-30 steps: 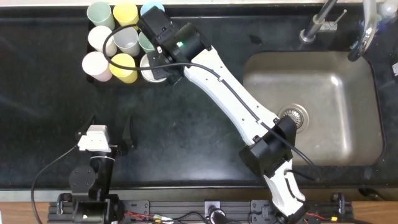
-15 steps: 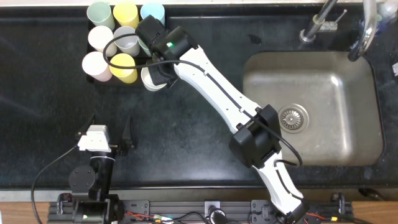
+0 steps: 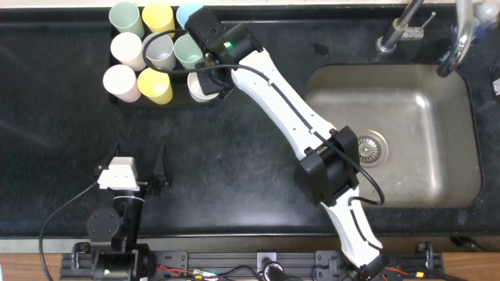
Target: Store Cups
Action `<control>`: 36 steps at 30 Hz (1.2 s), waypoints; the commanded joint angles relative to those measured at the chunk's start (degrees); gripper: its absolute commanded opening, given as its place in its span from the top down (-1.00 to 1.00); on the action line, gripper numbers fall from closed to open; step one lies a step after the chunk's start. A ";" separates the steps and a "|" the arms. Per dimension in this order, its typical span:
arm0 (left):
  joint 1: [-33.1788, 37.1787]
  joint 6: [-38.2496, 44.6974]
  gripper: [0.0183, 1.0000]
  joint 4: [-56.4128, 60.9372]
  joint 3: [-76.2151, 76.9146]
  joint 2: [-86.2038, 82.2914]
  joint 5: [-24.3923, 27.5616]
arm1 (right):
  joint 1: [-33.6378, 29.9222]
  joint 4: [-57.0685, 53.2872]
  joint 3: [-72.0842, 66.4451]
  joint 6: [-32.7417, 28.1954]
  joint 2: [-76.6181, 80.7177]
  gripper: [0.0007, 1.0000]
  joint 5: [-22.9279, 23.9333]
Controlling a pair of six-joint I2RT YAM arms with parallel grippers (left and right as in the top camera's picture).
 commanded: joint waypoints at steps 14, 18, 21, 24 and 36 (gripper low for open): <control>0.20 -0.04 -1.00 0.17 -0.44 -0.59 -0.31 | 0.42 3.39 1.36 -2.91 2.97 0.92 0.37; 0.20 -0.04 -1.00 0.17 -0.42 -0.59 -0.31 | 0.68 3.78 1.38 -3.26 3.96 0.92 0.37; 0.20 -0.04 -1.00 0.17 -0.44 -0.59 -0.31 | 0.72 3.72 1.36 -3.34 4.57 0.92 0.37; 0.20 -0.04 -1.00 0.17 -0.44 -0.59 -0.31 | 0.72 3.78 1.36 -3.34 4.85 0.92 0.42; 0.20 -0.04 -1.00 0.17 -0.44 -0.59 -0.31 | 1.18 5.25 1.31 -4.02 6.12 0.92 0.35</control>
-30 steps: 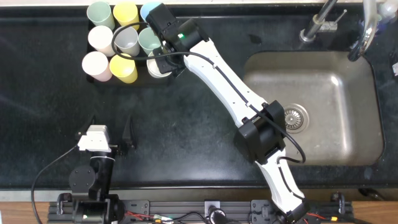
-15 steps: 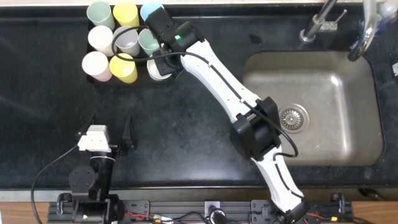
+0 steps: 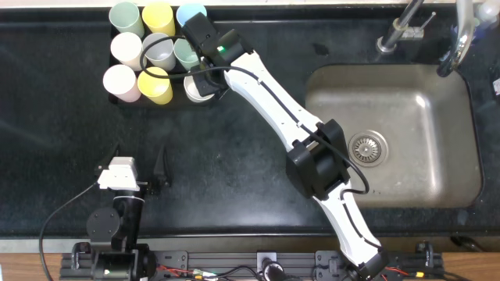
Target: Store Cups
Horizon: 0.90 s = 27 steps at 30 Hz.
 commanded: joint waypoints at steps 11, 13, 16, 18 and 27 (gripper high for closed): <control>0.20 -0.04 -1.00 0.17 -0.44 -0.59 -0.31 | 1.40 0.02 1.27 -1.51 2.19 0.91 0.46; 0.20 -0.04 -1.00 0.20 -0.44 -0.59 -0.31 | 1.40 0.04 1.27 -1.51 2.40 0.92 0.46; 0.20 -0.04 -1.00 0.17 -0.44 -0.59 -0.31 | 1.40 0.00 1.27 -1.53 2.75 0.91 0.79; 0.20 -0.04 -1.00 0.17 -0.44 -0.59 -0.31 | 1.40 0.02 1.27 -1.53 2.75 0.91 0.79; 0.20 -0.04 -1.00 0.17 -0.44 -0.59 -0.31 | 1.40 -0.02 1.27 -1.53 2.73 0.48 0.57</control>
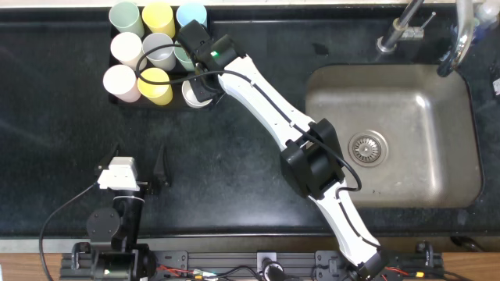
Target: Store Cups
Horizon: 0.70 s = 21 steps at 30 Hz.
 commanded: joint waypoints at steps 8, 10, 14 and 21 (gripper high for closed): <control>0.20 -0.04 -1.00 0.17 -0.44 -0.59 -0.31 | 0.33 -0.39 1.27 -0.61 0.76 -0.59 0.22; 0.20 -0.04 -1.00 0.17 -0.44 -0.59 -0.31 | 0.33 -0.39 1.29 -0.61 0.74 -0.80 0.22; 0.20 -0.04 -1.00 0.17 -0.44 -0.59 -0.31 | 0.33 -0.46 1.57 -0.59 0.72 -1.00 0.17; 0.20 -0.04 -1.00 0.17 -0.42 -0.59 -0.31 | 0.28 -0.79 3.10 -0.59 -0.09 -1.00 0.04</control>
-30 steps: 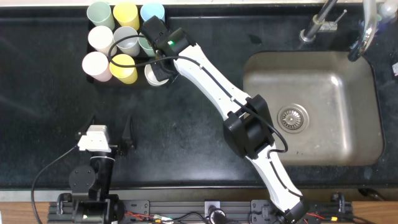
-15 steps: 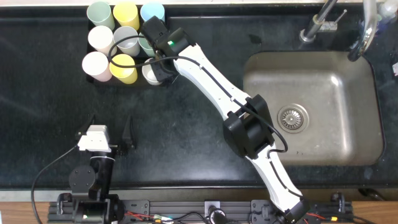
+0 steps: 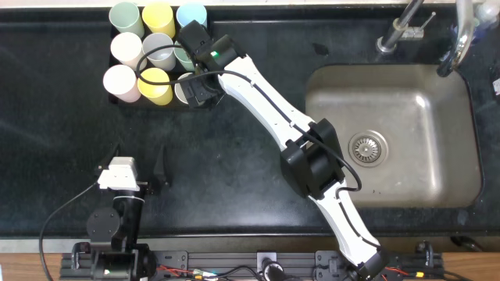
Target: Store Cups
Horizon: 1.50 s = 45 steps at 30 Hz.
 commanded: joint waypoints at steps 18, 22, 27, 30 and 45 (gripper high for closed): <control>0.20 -0.04 -1.00 0.17 -0.44 -0.59 -0.31 | -0.55 -3.48 3.41 0.00 -6.05 -1.00 3.21; 0.20 -0.04 -1.00 0.17 -0.44 -0.59 -0.31 | -0.55 -3.48 3.41 -0.04 -7.69 -1.00 3.21; 0.20 -0.04 -1.00 0.20 -0.44 -0.59 -0.31 | -0.57 -3.52 3.41 -0.04 -8.76 -1.00 3.21; 0.20 -0.04 -1.00 0.17 -0.44 -0.59 -0.31 | -0.55 -3.98 3.41 -0.02 -9.53 -1.00 3.23; 0.20 -0.04 -1.00 0.17 -0.44 -0.59 -0.31 | -4.70 -16.17 2.21 2.78 -29.00 -0.99 13.64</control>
